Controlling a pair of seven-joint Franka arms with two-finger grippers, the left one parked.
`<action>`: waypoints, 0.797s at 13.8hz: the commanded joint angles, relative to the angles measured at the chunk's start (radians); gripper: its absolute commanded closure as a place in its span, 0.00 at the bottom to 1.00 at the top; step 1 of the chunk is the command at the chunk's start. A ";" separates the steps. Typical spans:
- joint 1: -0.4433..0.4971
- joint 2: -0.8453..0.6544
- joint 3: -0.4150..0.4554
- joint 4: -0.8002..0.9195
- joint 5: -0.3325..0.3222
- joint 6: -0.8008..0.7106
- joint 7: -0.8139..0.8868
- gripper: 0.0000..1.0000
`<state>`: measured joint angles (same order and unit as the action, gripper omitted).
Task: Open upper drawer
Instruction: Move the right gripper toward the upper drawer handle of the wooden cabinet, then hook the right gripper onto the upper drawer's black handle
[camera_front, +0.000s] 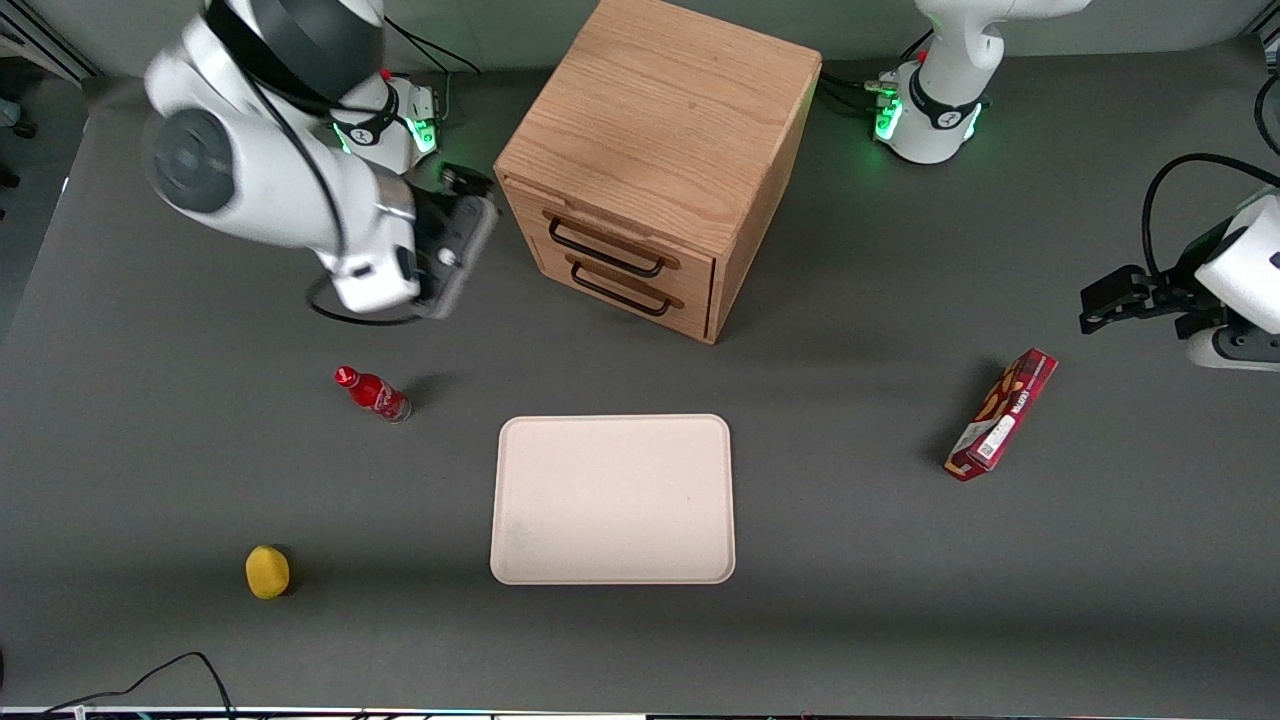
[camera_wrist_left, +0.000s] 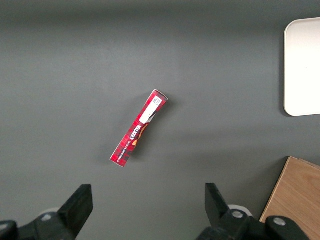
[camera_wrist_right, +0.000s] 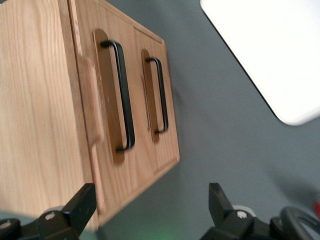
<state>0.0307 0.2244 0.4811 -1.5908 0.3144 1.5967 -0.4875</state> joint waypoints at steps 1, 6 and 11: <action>0.002 0.117 0.062 0.049 0.012 0.067 0.088 0.00; 0.044 0.193 0.097 0.025 -0.014 0.175 0.230 0.00; 0.048 0.202 0.143 -0.090 -0.060 0.298 0.234 0.00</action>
<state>0.0819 0.4304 0.5993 -1.6357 0.2733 1.8477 -0.2787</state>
